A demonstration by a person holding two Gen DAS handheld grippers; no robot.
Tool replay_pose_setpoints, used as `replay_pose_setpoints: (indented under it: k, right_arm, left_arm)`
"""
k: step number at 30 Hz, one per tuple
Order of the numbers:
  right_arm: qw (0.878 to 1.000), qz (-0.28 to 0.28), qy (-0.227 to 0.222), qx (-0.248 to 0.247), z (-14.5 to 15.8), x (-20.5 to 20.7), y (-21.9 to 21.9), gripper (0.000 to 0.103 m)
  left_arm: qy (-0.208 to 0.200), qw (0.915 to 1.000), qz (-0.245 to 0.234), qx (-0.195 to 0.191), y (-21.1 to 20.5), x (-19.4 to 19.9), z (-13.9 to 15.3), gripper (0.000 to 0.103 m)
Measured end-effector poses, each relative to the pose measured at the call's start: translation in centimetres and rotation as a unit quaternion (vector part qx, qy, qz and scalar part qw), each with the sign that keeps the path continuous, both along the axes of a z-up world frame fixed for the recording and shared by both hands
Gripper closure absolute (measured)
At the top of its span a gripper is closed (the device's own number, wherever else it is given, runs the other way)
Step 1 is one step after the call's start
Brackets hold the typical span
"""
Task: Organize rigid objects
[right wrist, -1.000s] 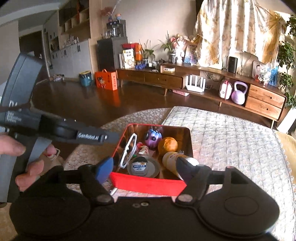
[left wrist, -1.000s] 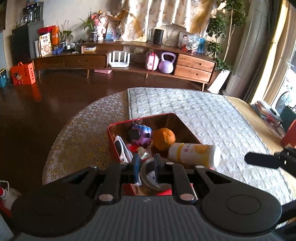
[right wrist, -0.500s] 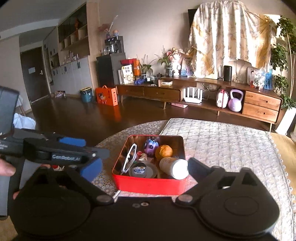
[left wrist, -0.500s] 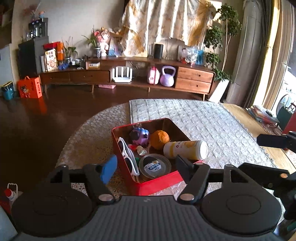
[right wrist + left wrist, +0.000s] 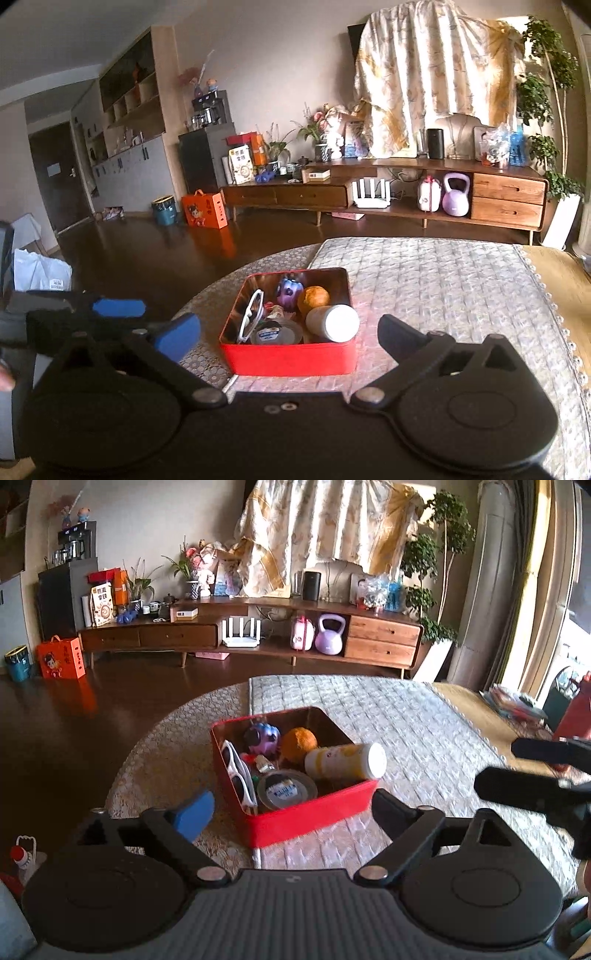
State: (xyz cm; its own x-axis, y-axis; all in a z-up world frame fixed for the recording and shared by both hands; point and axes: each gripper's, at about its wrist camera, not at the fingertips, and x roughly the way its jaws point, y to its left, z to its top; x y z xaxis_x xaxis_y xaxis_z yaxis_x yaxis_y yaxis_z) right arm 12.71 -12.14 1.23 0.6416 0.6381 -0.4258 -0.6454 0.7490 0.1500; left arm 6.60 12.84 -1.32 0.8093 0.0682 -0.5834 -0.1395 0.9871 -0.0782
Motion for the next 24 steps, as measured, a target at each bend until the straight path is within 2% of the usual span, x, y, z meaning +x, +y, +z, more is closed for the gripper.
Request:
replay_pose_setpoints:
  k: [3,15,24]
  right_arm:
    - [1.000,-0.003,-0.003,0.005,-0.1,-0.1,-0.4,0.000]
    - [1.000,-0.008,0.010,0.022,-0.8,0.0,-1.6,0.000]
    - [0.999,-0.017,0.027,0.030,-1.6,0.7,-2.5,0.000]
  left_arm:
    - [0.004,1.0000,-0.003,0.000,-0.8,-0.5,-0.3,0.003]
    - [0.005,1.0000,-0.004,0.000,-2.3,-1.0,-0.5,0.003]
    - [0.014,0.9998,0.006,0.014,-3.0,-0.5,-0.9,0.003]
